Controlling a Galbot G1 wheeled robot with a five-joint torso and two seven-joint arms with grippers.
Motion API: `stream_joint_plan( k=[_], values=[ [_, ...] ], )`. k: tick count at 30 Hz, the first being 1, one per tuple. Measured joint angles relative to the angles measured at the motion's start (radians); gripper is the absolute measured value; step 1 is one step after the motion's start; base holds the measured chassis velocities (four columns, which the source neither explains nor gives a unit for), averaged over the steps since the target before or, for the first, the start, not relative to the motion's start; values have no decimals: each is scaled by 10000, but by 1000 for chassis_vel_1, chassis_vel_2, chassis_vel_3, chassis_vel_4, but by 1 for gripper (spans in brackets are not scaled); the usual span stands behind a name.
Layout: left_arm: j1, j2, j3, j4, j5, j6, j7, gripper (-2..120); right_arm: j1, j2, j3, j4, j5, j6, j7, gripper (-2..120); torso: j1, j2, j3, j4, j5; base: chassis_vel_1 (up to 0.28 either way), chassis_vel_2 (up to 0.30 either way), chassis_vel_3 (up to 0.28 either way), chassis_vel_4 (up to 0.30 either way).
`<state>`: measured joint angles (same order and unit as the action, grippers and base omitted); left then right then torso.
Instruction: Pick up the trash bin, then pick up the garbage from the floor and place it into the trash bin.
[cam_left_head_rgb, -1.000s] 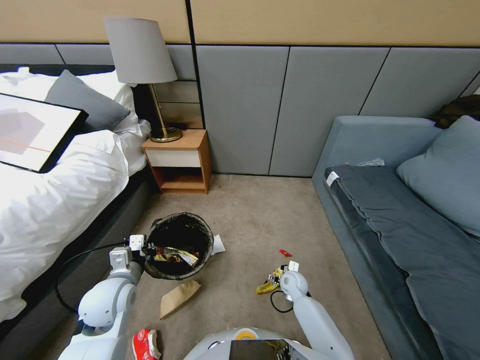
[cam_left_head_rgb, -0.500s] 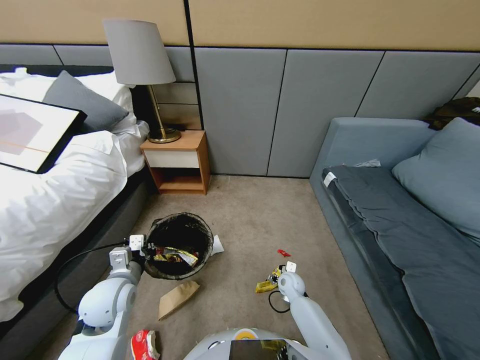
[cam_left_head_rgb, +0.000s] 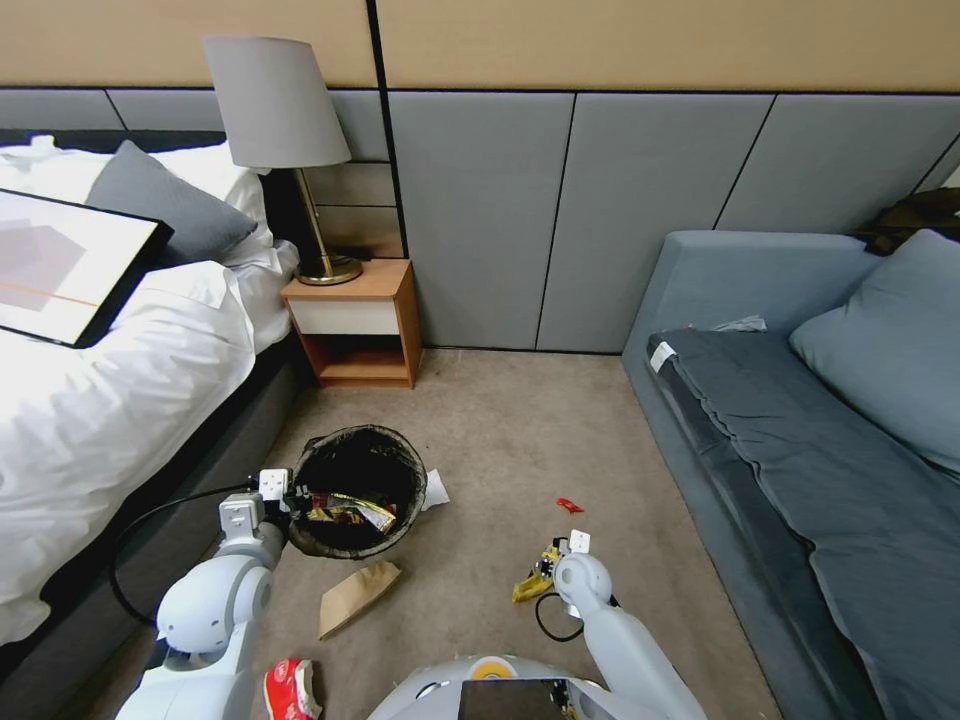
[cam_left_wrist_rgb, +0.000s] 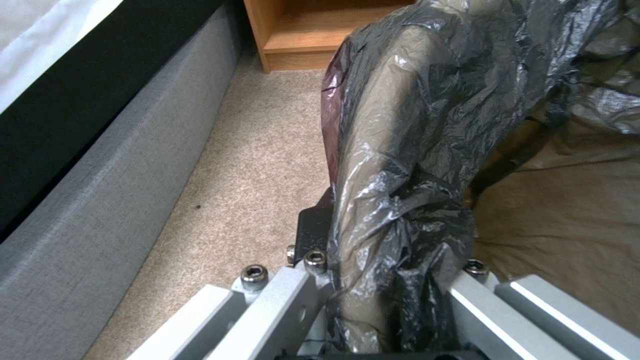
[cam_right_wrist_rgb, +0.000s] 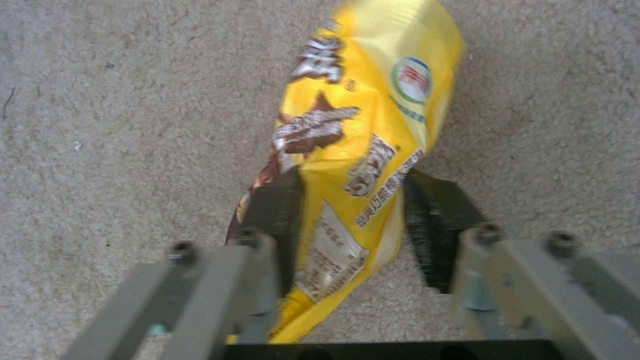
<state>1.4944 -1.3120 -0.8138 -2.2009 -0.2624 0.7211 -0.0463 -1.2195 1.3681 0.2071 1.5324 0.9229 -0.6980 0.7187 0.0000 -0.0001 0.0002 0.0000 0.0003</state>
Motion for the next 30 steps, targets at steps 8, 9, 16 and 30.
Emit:
stream_joint_plan(
  k=[8,9,16,30],
  values=[
    [6,-6,-28,28,18,-16,31,0,12,-69,38,109,-24,66,-37,1,0,0,-1,0,0,0,0,0,0],
    [6,-6,-28,28,18,-16,31,0,12,-69,38,109,-24,66,-37,1,0,0,-1,0,0,0,0,0,0],
    [10,-16,-28,25,46,26,63,0,-148,-340,159,993,73,98,-45,0,0,0,-1,-1,-1,0,0,0,0],
    [11,177,56,-307,-182,132,16,0,650,-3513,806,5479,2419,-316,442,0,0,0,-2,-2,-7,0,0,0,0]
  ],
)
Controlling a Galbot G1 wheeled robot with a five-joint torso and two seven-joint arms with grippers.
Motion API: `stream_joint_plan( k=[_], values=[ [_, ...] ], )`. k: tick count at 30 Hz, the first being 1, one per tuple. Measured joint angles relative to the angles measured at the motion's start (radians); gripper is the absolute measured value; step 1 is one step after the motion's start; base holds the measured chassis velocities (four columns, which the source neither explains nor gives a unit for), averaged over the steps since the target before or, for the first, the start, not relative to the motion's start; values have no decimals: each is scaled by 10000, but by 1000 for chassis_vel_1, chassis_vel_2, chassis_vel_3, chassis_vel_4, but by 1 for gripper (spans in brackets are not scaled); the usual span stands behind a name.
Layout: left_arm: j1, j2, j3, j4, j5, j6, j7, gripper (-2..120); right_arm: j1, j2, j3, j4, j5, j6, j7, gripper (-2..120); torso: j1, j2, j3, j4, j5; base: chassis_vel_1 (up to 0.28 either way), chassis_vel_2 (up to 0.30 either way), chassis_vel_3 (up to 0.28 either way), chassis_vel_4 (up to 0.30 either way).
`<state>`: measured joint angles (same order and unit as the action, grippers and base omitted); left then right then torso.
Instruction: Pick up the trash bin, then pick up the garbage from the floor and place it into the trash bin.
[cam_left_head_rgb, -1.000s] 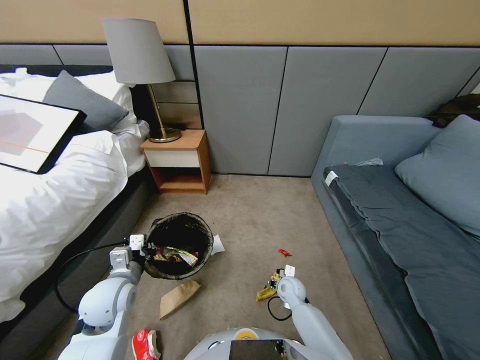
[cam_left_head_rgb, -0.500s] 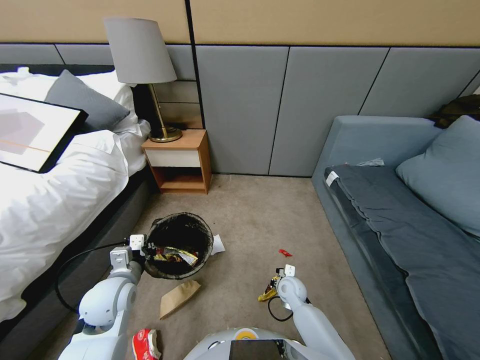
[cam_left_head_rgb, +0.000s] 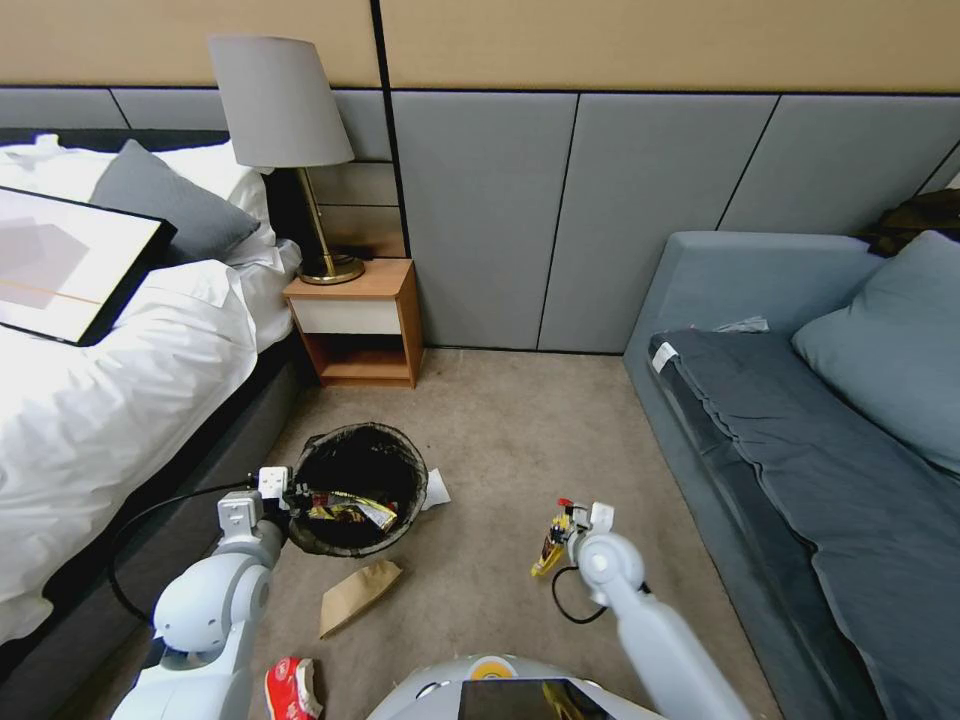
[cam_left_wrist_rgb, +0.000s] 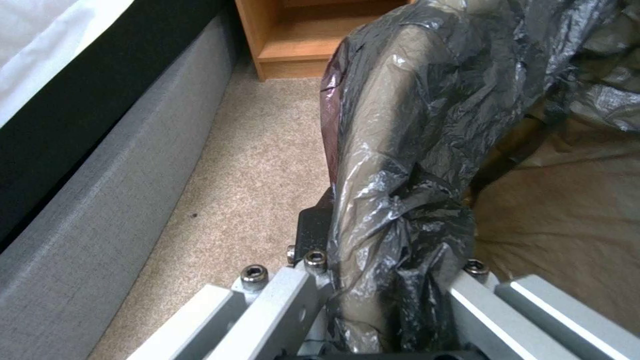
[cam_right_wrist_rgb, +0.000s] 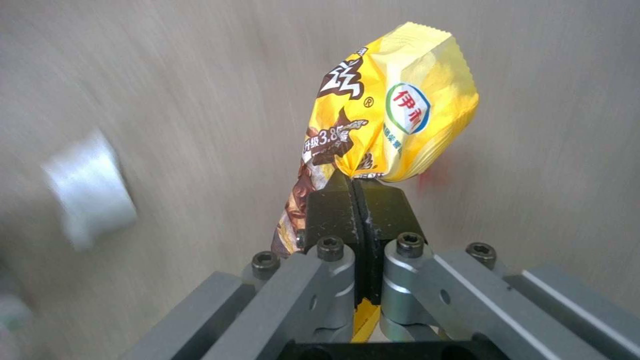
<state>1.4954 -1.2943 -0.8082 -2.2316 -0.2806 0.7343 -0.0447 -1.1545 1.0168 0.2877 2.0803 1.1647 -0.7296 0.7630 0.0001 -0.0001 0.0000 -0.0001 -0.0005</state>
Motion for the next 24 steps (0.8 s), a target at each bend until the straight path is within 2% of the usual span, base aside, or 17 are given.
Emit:
stream_joint_plan(
  k=[1,3,4,5,8,9,11,13,14,16,17,19,21,22,24],
  values=[
    [-9,3,46,-25,22,1,26,0,303,-446,43,412,99,23,-257,0,0,0,0,-2,7,0,0,0,0],
    [-15,7,61,-34,28,1,33,0,425,-575,56,544,156,28,-327,0,0,0,0,-2,9,0,0,0,0],
    [-40,36,119,-57,70,2,48,0,1062,-1152,79,1110,727,67,-518,0,0,0,0,1,6,0,0,0,0],
    [-40,36,119,-57,70,2,48,0,1062,-1152,79,1110,727,67,-518,0,0,0,0,1,6,0,0,0,0],
    [-99,46,144,-79,108,6,76,0,2562,-2164,-89,1797,1738,135,-953,0,0,0,0,3,7,0,0,0,0],
    [-99,46,144,-79,108,6,76,0,2562,-2164,-89,1797,1738,135,-953,0,0,0,0,3,7,0,0,0,0],
    [-100,38,147,-96,136,7,102,0,4365,-2924,-654,1993,2682,337,-1336,0,0,0,0,-1,7,0,0,0,0],
    [-83,12,146,-104,157,9,124,0,5874,-3189,-1335,2003,3585,541,-1478,0,0,0,0,2,1,0,0,0,0],
    [-83,12,146,-104,157,9,124,0,5874,-3189,-1335,2003,3585,541,-1478,0,0,0,0,2,1,0,0,0,0],
    [-63,-11,143,-112,164,13,130,0,7241,-3067,-1972,1886,4382,624,-1597,0,0,0,1,2,7,0,0,0,0],
    [-63,-11,143,-112,164,13,130,0,7241,-3067,-1972,1886,4382,624,-1597,0,0,0,1,2,7,0,0,0,0],
    [-59,-21,121,-113,171,17,132,0,8967,-2579,-2921,1615,5161,636,-1609,0,0,0,0,1,-2,0,0,0,0],
    [-61,-21,115,-112,171,17,133,0,9394,-2411,-3284,1473,5315,645,-1604,0,0,1,0,4,-2,0,0,0,0],
    [-73,-26,85,-104,170,17,134,0,10136,-2025,-4132,1114,5471,656,-1632,0,0,0,1,4,4,0,0,0,0],
    [-85,-48,45,-87,170,17,132,0,10664,-1635,-4899,691,5473,698,-1668,0,0,0,1,1,0,0,0,0,0]
  ],
)
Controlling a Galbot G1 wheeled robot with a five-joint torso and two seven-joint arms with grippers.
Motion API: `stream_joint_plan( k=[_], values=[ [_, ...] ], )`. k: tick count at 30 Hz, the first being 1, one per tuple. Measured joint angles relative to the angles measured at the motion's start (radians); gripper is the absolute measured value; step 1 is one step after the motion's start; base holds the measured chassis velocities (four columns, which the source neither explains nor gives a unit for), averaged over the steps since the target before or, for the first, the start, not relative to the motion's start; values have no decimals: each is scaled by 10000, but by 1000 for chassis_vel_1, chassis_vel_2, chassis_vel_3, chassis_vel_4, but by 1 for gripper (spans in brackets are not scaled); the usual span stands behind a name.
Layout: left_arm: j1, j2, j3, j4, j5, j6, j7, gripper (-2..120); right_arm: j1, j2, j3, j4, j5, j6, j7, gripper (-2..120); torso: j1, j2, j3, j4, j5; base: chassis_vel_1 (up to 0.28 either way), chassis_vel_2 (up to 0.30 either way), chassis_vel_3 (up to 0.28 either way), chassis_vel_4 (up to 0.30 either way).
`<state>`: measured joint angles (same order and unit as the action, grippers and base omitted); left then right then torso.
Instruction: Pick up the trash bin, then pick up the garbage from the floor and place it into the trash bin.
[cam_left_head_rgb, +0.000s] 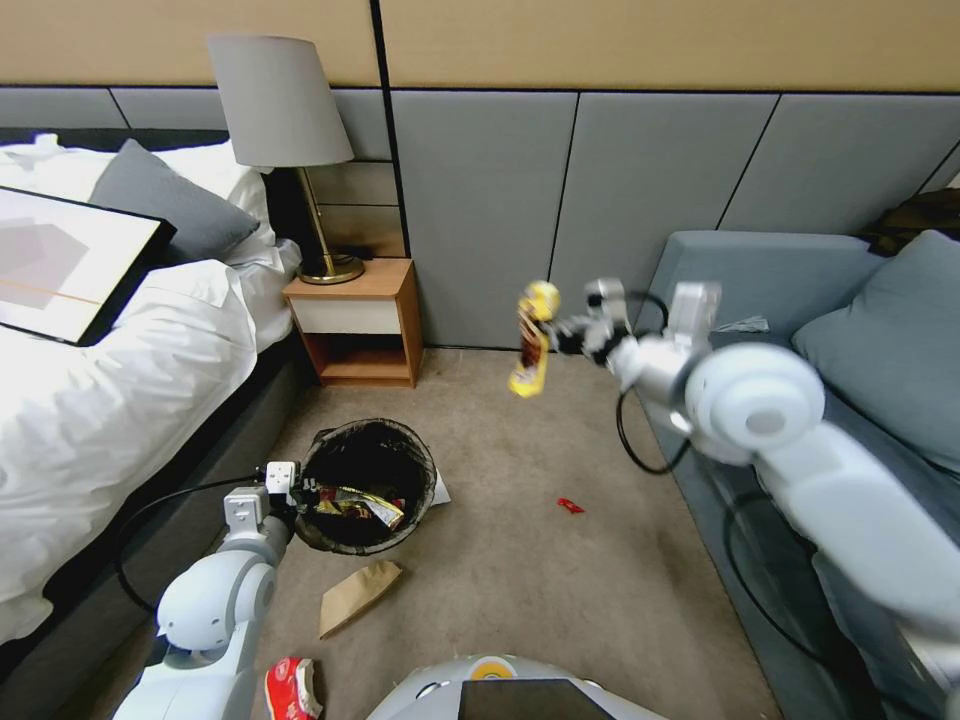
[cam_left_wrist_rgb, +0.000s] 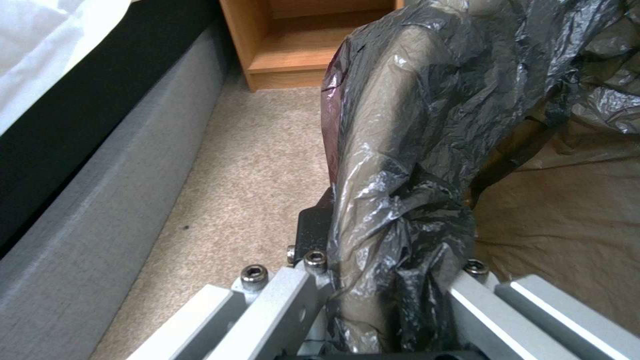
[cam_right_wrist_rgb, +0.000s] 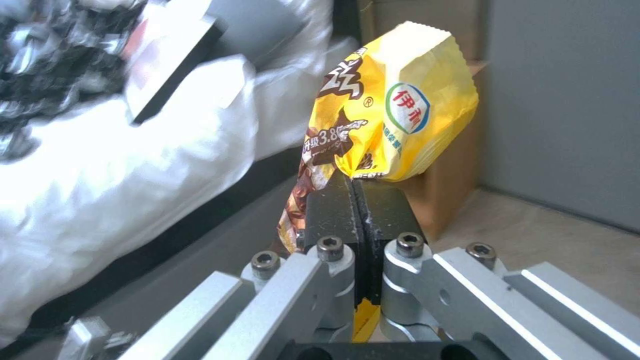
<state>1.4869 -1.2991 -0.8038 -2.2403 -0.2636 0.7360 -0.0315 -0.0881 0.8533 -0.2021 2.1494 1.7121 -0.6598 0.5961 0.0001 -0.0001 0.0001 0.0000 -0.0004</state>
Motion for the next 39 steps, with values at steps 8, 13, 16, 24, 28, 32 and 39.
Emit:
stream_joint_plan(
  k=[8,13,16,24,28,32,39],
  values=[
    [0,-52,-117,5,-16,0,14,0,635,1493,-1893,-1339,-801,153,-13,0,0,0,0,0,2,0,0,0,0],
    [-12,-88,-148,71,-21,1,16,0,639,2734,-3028,-2201,-1466,295,38,0,0,0,0,1,0,0,0,0,0],
    [-20,-126,-139,72,-20,0,16,0,517,3190,-3540,-2556,-1888,318,38,0,0,1,0,4,0,0,0,0,0],
    [-53,-131,-182,100,-36,0,16,0,-28,3677,-4188,-3137,-2465,383,106,0,-1,0,-1,-1,2,0,0,0,0],
    [-96,-149,-192,192,-40,0,18,0,-298,3795,-4333,-3369,-2647,417,173,0,-1,1,-1,-2,2,0,0,0,0],
    [-127,-201,-175,266,-40,0,19,0,-463,4039,-4550,-3572,-2718,430,311,0,-1,1,-1,-1,3,0,0,0,0],
    [-149,-221,-194,346,-29,-4,25,0,-644,4479,-4898,-4189,-2963,424,393,0,-1,1,-1,0,2,0,0,0,0]
  ],
)
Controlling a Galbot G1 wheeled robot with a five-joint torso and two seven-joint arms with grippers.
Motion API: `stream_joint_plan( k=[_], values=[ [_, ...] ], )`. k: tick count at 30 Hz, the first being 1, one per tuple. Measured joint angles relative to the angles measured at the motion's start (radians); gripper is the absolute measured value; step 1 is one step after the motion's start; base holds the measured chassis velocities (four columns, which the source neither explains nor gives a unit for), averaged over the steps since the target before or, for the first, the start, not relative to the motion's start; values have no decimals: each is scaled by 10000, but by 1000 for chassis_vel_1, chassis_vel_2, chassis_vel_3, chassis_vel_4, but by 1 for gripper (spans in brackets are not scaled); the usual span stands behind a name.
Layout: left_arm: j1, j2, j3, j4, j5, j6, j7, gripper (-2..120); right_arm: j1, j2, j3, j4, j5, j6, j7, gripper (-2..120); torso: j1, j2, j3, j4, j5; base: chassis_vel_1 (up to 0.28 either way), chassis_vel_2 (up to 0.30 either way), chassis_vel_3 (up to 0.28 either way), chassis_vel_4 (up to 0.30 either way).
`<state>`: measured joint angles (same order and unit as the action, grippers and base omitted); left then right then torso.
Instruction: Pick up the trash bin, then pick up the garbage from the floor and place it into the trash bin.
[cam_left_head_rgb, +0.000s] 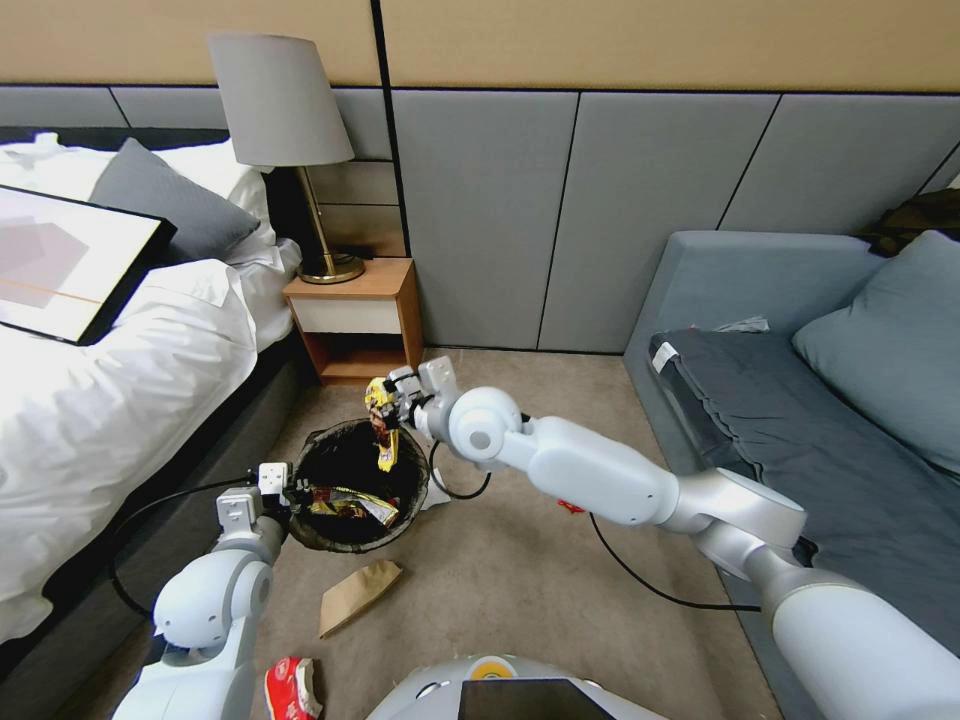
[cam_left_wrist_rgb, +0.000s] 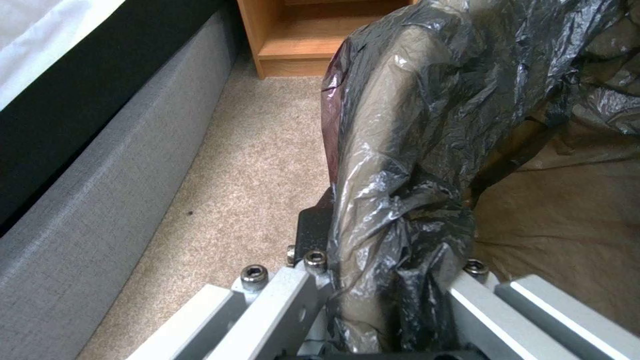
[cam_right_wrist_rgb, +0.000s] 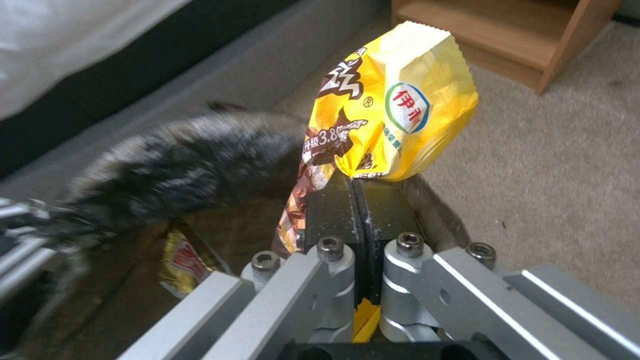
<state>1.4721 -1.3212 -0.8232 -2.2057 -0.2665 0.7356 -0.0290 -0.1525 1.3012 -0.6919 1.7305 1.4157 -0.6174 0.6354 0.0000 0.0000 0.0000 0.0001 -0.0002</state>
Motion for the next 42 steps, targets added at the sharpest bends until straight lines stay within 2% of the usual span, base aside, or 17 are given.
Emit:
stream_joint_plan(
  k=[8,10,14,16,17,20,21,22,24,25,27,29,30,31,32,34,42],
  values=[
    [-13,-36,5,85,7,-2,10,0,-181,288,-150,-617,-30,56,46,0,0,1,0,-1,1,0,0,0,0],
    [-13,-54,26,111,23,-2,12,0,-182,415,-188,-781,-30,77,48,8,0,0,0,-1,1,0,0,0,0],
    [-12,-56,25,125,27,-3,16,0,-176,526,-214,-895,-29,77,61,17,0,0,0,-1,1,0,0,0,0],
    [-10,-18,-9,125,26,-3,25,0,-143,676,-293,-1050,-40,77,155,30,0,0,0,0,1,0,0,0,0],
    [-10,-18,-9,125,26,-3,25,0,-143,676,-293,-1050,-40,77,155,30,0,0,0,0,1,0,0,0,0],
    [-7,9,-45,121,10,-3,29,0,-128,747,-306,-1163,-82,76,199,43,0,0,1,0,1,0,0,0,0],
    [-7,9,-45,121,10,-3,29,0,-128,747,-306,-1163,-82,76,199,43,0,0,1,0,1,0,0,0,0],
    [-7,17,-52,119,0,-3,31,0,-128,759,-303,-1192,-114,76,210,50,0,0,0,0,3,0,0,0,0],
    [-6,21,-52,119,-3,-4,32,0,-131,757,-290,-1194,-137,81,215,53,0,0,0,-1,2,0,0,0,0],
    [-6,25,-51,120,-7,-5,34,0,-146,720,-228,-1173,-150,81,227,61,0,1,0,-1,3,0,0,0,0],
    [-5,26,-52,120,-7,-5,33,0,-160,691,-191,-1152,-151,86,238,65,0,0,0,-1,3,0,0,0,0],
    [-8,26,-58,120,10,-5,33,0,-191,599,-104,-1096,-164,117,283,75,0,0,0,1,3,0,0,0,0],
    [-13,26,-55,119,-9,-4,44,0,-216,544,-37,-1087,-174,139,297,80,0,0,0,-6,4,0,0,0,0],
    [-13,26,-55,119,-9,-4,44,0,-216,544,-37,-1087,-174,139,297,80,0,0,0,-6,4,0,0,0,0],
    [-12,17,-56,127,10,-2,40,0,-249,529,12,-1061,-175,146,300,86,0,0,1,2,2,0,0,0,0],
    [-18,-2,-55,136,17,-5,40,0,-276,511,87,-1008,-175,160,303,95,0,0,0,0,5,0,0,0,0],
    [-24,-35,-49,151,19,-4,40,0,-332,333,176,-708,-238,163,318,100,0,0,1,0,2,0,0,0,0]
  ],
)
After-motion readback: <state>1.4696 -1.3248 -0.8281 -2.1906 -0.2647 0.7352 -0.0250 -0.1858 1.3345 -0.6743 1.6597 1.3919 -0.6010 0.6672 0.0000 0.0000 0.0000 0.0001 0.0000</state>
